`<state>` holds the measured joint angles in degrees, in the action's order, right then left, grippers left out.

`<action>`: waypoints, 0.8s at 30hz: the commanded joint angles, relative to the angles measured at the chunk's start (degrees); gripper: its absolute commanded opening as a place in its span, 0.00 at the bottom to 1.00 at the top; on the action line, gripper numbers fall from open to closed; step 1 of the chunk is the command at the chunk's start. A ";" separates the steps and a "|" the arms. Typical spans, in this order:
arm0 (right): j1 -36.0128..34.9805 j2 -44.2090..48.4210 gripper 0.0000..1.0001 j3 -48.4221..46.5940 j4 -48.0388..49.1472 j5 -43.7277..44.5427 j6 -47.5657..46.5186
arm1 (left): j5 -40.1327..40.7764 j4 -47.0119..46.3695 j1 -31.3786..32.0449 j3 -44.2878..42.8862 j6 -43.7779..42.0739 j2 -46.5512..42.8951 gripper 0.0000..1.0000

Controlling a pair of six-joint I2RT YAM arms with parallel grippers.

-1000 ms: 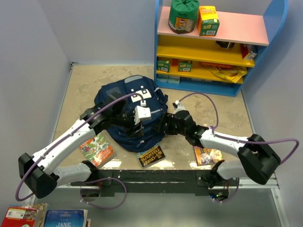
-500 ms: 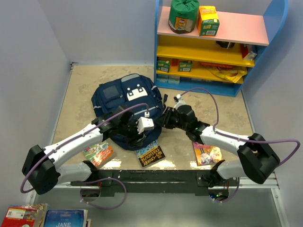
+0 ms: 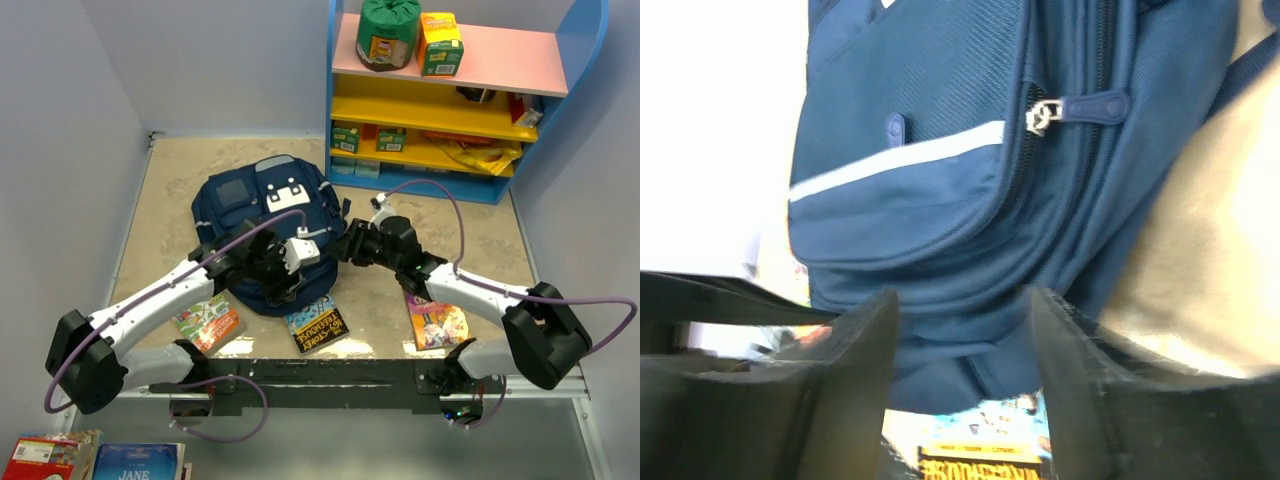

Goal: Pack the student bag
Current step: Unzip the student bag at the center of the board.

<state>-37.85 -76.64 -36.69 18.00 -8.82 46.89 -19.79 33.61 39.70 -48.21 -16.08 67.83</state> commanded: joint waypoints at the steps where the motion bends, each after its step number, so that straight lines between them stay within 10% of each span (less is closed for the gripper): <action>1: 0.49 1.75 0.69 -0.68 -2.62 -2.78 -0.32 | -2.97 2.43 -0.77 -3.74 -1.33 -4.11 0.61; 5: 0.58 0.62 0.89 2.32 1.50 -5.15 3.46 | -2.89 1.20 -1.29 -3.04 -1.24 -4.38 0.59; 18: 0.49 -13.97 0.79 -5.14 8.36 -10.34 7.15 | -4.29 2.52 -1.65 -3.65 -2.56 -6.39 0.46; 24: 0.58 -11.87 0.37 -6.82 10.39 -9.02 8.74 | -3.32 4.36 -1.65 -4.88 -4.22 -5.70 0.46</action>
<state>-37.43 -91.02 -40.18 24.05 -17.52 53.74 -22.65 36.51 38.57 -50.09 -18.20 62.48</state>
